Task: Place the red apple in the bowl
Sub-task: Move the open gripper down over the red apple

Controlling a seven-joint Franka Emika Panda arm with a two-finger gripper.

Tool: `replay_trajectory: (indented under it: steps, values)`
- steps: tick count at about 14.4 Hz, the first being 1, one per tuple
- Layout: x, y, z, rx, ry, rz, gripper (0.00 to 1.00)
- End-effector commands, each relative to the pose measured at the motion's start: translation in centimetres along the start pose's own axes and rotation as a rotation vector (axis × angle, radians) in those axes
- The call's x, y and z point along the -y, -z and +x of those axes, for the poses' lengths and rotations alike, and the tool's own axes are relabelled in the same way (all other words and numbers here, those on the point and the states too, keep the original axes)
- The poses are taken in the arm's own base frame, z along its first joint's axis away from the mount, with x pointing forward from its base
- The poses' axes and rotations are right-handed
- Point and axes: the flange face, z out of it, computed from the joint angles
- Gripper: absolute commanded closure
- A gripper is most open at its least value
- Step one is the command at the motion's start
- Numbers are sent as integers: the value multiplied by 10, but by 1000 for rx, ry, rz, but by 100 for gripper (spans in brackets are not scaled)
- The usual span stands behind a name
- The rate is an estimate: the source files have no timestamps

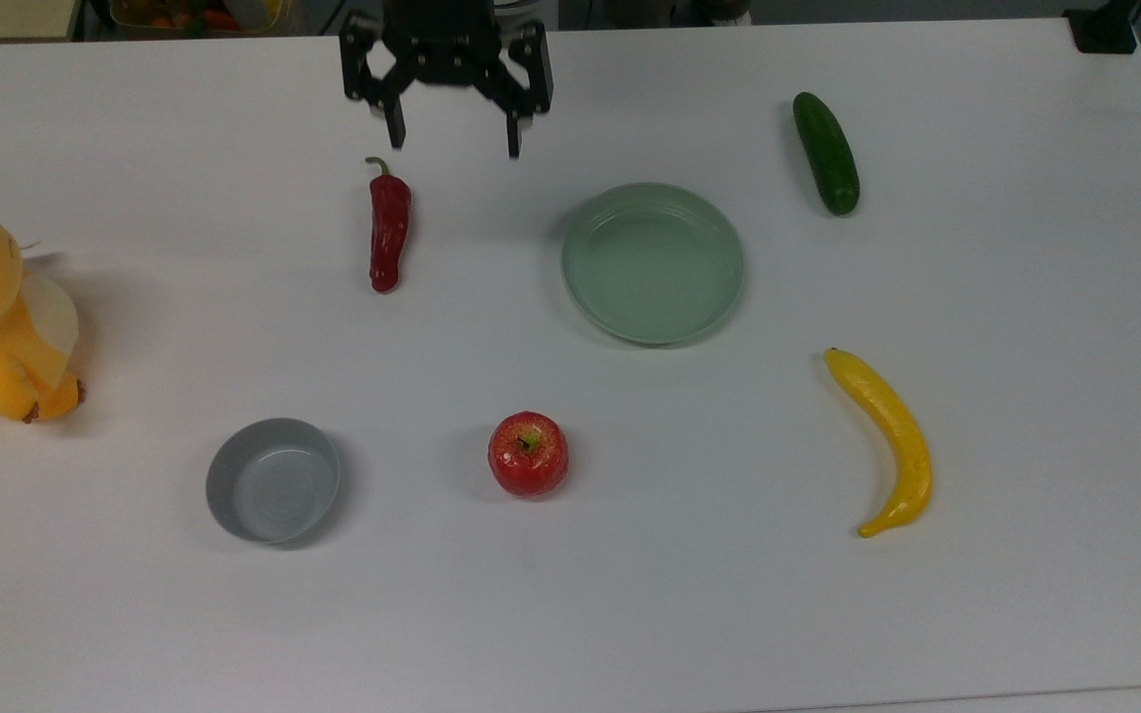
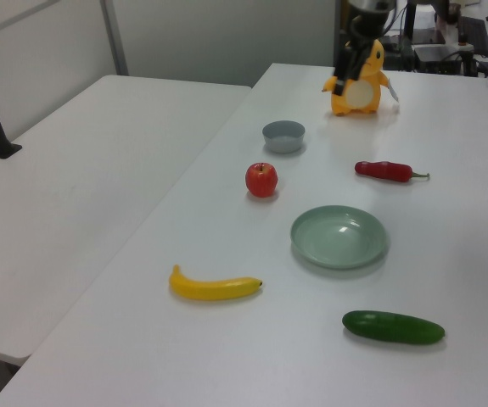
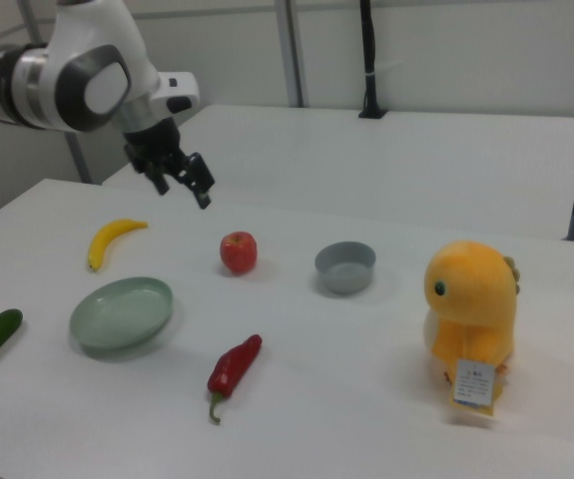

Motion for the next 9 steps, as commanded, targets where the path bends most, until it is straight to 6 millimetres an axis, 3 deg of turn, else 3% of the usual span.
replay_trajectory:
  steps: [1,4,9]
  values:
    - [9,-41,41,-72,-121,11,0]
    - [25,-89,72,-101,-167,16,0]
    - [67,-154,87,-139,-155,43,0]
